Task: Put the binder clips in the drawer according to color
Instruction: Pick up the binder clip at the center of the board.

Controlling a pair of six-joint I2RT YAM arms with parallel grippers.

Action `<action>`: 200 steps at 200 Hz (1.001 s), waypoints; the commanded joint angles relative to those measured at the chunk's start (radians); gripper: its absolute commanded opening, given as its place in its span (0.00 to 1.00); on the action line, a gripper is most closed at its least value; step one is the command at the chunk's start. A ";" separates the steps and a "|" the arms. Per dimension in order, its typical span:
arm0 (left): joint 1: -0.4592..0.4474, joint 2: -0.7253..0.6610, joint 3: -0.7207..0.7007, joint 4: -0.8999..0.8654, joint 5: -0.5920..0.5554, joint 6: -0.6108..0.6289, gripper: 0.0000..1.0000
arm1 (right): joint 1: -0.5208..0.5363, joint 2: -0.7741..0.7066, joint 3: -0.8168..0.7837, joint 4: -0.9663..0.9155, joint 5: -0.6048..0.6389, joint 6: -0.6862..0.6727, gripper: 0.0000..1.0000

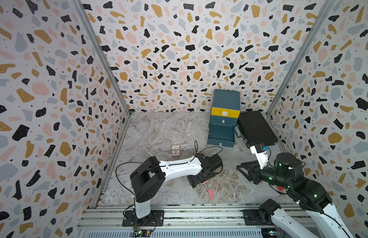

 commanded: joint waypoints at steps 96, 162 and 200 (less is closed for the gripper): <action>0.007 0.126 0.052 0.085 0.035 -0.061 0.83 | 0.004 -0.032 0.003 -0.027 -0.009 0.010 0.42; 0.011 0.122 0.020 0.112 -0.013 -0.042 0.56 | 0.004 -0.036 -0.019 -0.022 -0.007 0.017 0.39; 0.030 0.115 0.086 0.058 -0.126 0.053 0.47 | 0.003 -0.039 -0.019 -0.019 -0.009 0.019 0.38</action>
